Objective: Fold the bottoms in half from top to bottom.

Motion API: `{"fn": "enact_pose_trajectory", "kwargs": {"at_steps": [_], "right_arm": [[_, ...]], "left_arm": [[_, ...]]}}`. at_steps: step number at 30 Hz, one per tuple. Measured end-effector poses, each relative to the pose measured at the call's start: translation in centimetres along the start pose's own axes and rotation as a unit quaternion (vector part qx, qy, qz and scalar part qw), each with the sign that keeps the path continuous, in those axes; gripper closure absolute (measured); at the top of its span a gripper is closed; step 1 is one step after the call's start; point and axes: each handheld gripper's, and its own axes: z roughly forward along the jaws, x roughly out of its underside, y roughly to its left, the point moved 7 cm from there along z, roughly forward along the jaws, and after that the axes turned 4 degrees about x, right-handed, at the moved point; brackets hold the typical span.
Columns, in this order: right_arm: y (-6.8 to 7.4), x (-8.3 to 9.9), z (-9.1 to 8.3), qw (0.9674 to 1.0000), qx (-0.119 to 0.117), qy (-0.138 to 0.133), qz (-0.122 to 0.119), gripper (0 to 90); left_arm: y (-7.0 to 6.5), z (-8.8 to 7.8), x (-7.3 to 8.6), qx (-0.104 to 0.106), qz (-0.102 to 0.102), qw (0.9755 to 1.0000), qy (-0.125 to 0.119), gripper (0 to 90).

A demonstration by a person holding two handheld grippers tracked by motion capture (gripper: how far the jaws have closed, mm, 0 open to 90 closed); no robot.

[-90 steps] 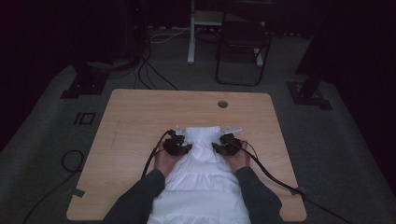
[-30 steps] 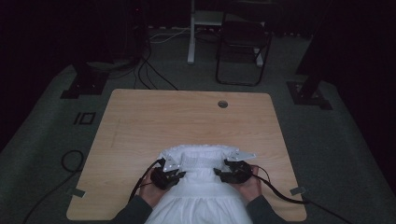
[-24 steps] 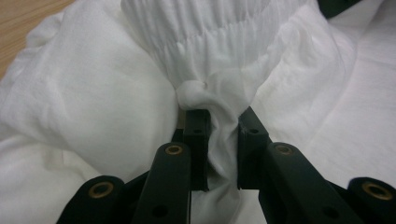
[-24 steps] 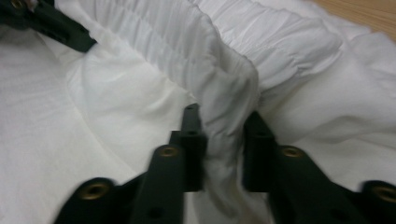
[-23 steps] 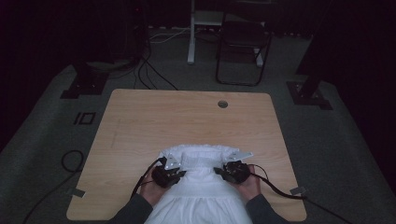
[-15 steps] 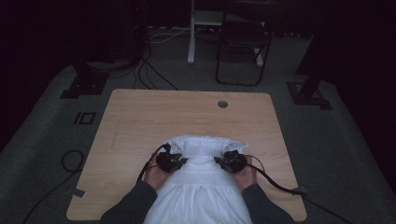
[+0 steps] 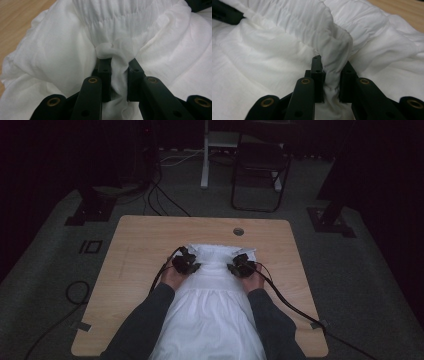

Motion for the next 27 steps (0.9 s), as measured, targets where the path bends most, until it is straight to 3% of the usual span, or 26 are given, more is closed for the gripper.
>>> {"fn": "enact_pose_trajectory", "kwargs": {"at_steps": [4,8,10,15,19,21,27], "right_arm": [[-0.1,-0.3,0.1,1.0000,-0.003,-0.004,0.004,78.4],[0.4,-0.7,-2.1,0.9993,-0.017,-0.033,-0.009,78.9],[0.5,-1.4,-4.2,0.9978,-0.023,-0.061,-0.014,78.7],[0.8,-3.2,-10.5,0.9895,-0.060,-0.131,-0.015,78.8],[2.1,-2.7,-14.1,0.9869,-0.064,-0.138,-0.054,78.8],[2.9,-1.3,-15.0,0.9870,-0.070,-0.127,-0.070,78.7],[5.1,5.2,-14.3,0.9900,-0.091,-0.063,-0.087,78.9]], "left_arm": [[0.0,-0.3,0.3,0.013,-0.024,0.9995,-0.016,79.6],[-0.7,-2.5,-0.1,0.029,-0.032,0.9980,-0.047,81.6],[-1.5,-4.9,-1.0,0.044,-0.034,0.9948,-0.086,82.0],[-4.3,-11.2,-2.6,0.063,-0.001,0.9858,-0.156,82.1],[-6.9,-13.5,-1.5,0.072,0.023,0.9846,-0.158,82.0],[-8.1,-13.5,0.0,0.082,0.028,0.9860,-0.143,81.7],[-11.6,-10.1,6.3,0.126,0.017,0.9904,-0.054,81.0]]}}
